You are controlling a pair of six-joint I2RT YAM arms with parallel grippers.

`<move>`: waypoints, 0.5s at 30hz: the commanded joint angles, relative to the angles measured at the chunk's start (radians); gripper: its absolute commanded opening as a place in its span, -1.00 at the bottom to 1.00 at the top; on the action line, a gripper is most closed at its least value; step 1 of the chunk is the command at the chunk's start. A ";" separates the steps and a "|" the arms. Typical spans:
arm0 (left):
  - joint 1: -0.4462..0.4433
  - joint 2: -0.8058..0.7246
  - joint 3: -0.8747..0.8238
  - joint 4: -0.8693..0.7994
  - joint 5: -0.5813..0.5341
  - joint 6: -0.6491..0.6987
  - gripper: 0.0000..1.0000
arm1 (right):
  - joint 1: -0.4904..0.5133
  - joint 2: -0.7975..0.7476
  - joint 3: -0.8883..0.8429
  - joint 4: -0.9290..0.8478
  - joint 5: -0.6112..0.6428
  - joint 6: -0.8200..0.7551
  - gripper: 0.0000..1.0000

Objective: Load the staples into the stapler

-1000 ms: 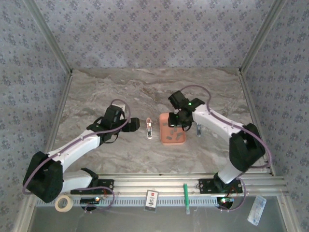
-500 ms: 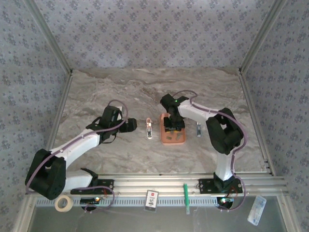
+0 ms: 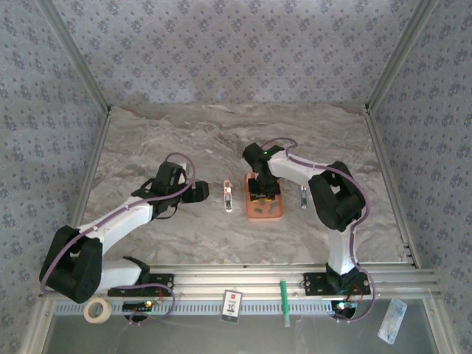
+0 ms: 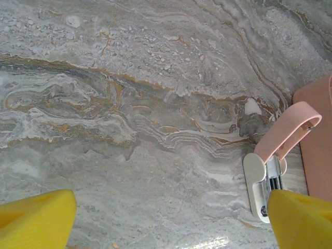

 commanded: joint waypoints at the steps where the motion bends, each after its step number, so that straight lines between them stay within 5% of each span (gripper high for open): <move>1: 0.008 0.000 -0.007 0.019 0.019 -0.004 0.89 | -0.006 0.034 0.026 -0.036 0.013 -0.017 -0.32; 15: 0.009 -0.005 -0.018 0.029 0.031 -0.007 0.88 | 0.001 -0.006 0.063 -0.089 0.038 -0.025 -0.30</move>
